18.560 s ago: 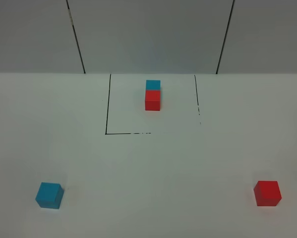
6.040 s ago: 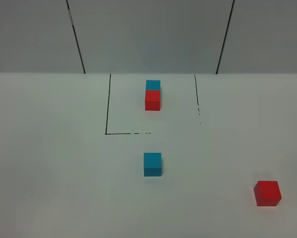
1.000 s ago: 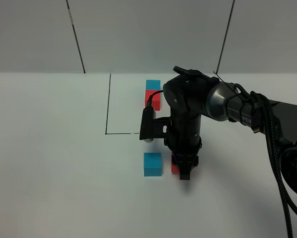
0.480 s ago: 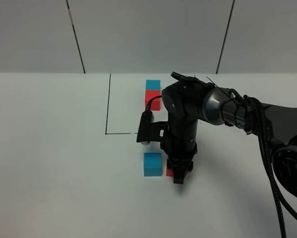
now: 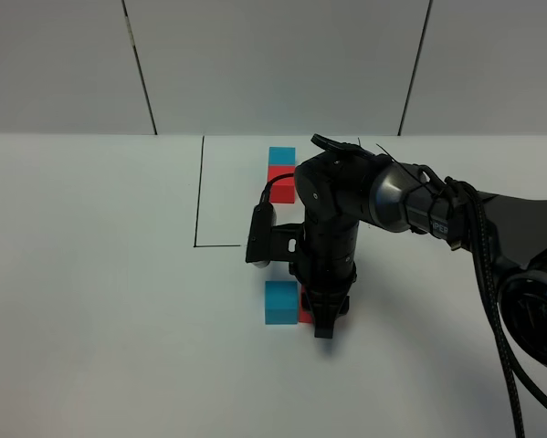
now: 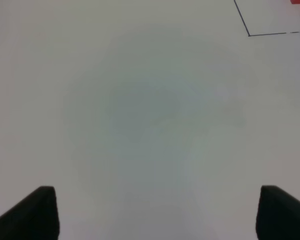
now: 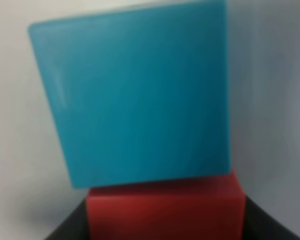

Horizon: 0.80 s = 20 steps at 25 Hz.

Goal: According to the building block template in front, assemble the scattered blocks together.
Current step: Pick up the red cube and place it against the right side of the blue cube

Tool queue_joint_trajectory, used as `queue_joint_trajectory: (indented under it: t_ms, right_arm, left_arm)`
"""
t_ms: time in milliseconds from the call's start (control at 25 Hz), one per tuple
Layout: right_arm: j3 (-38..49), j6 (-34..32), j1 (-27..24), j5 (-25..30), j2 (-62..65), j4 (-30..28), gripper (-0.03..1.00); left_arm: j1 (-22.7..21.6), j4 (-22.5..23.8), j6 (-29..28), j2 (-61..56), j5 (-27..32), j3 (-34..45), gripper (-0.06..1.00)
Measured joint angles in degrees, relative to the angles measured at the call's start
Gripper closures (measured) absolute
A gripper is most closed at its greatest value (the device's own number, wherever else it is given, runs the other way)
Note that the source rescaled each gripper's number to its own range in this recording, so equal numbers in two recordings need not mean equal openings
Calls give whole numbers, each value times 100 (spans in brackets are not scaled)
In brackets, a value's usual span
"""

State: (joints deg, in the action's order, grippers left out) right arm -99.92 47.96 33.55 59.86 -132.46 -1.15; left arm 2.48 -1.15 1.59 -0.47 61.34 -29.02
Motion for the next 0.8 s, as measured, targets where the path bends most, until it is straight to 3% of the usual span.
queue_joint_trajectory:
  t_ms: [800]
  right_arm:
    - [-11,128,95,65,-18,-25,95]
  left_arm:
    - [0,0,0,0,0,0,6]
